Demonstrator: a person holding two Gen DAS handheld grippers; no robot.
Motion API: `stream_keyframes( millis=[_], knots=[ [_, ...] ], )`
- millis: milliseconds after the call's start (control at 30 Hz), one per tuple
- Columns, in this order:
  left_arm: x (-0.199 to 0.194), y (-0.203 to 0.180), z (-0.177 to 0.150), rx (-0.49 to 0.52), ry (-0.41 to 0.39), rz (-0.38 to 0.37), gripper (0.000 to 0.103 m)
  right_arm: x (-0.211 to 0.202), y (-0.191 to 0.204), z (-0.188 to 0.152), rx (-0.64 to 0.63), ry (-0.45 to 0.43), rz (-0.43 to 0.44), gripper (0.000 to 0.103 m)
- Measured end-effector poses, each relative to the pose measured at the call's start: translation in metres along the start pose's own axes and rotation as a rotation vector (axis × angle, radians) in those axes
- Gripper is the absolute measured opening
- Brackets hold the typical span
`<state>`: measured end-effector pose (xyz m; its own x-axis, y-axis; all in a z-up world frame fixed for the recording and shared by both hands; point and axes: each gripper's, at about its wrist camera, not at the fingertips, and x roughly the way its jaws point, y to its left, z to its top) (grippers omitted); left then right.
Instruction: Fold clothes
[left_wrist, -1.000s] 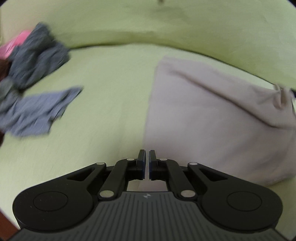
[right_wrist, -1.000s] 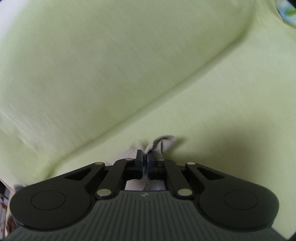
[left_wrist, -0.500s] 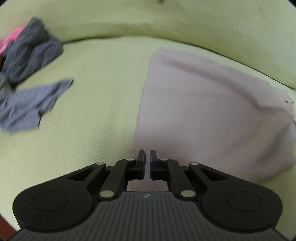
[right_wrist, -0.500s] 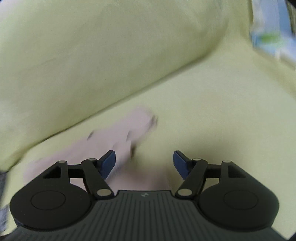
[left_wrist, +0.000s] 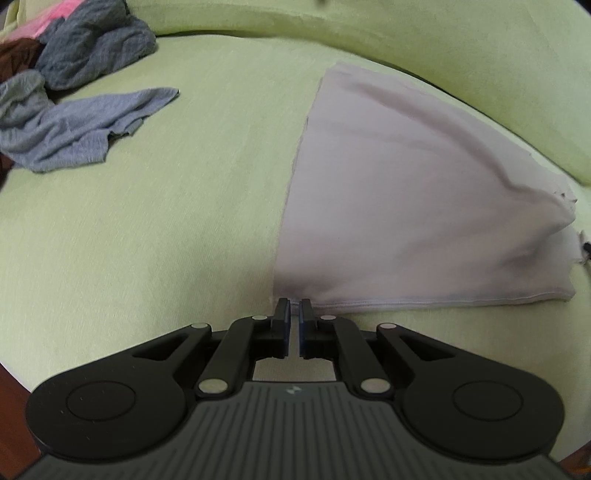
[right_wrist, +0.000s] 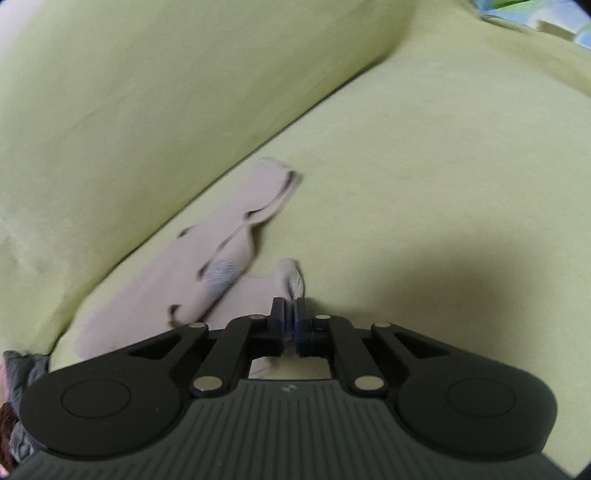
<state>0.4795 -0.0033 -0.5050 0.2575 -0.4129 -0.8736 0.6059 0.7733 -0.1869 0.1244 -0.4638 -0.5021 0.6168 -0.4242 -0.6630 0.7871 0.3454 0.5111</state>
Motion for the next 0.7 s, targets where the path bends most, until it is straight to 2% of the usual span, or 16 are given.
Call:
stream_keyframes(
  millis=[100, 133, 233, 267, 367, 500, 633, 700],
  knots=[
    [-0.003, 0.010, 0.000, -0.088, 0.003, -0.079, 0.003, -0.017, 0.001, -0.007, 0.013, -0.029, 0.009, 0.004],
    [-0.003, 0.015, 0.000, -0.124, 0.004, -0.103, 0.008, -0.021, 0.000, -0.009, 0.006, -0.031, 0.010, 0.004],
    [0.001, 0.033, 0.001, -0.256, 0.003, -0.155, 0.036, -0.026, 0.001, -0.019, -0.031, -0.016, 0.007, 0.004],
    [0.002, 0.040, 0.001, -0.309, 0.000, -0.176, 0.041, -0.025, 0.000, -0.017, -0.025, -0.009, 0.008, 0.004],
    [0.011, 0.058, 0.004, -0.453, 0.006, -0.233, 0.050, -0.027, -0.006, -0.017, -0.005, 0.010, 0.007, 0.005],
    [0.025, 0.073, -0.003, -0.634, 0.044, -0.299, 0.053, -0.029, -0.006, -0.019, 0.009, 0.016, 0.009, 0.007],
    [0.015, 0.074, -0.008, -0.631, 0.025, -0.220, 0.053, -0.015, -0.005, -0.015, 0.012, 0.023, 0.009, 0.007],
    [0.014, 0.079, -0.011, -0.639, 0.029, -0.223, 0.053, -0.014, -0.005, -0.015, 0.012, 0.025, 0.009, 0.007]
  ],
)
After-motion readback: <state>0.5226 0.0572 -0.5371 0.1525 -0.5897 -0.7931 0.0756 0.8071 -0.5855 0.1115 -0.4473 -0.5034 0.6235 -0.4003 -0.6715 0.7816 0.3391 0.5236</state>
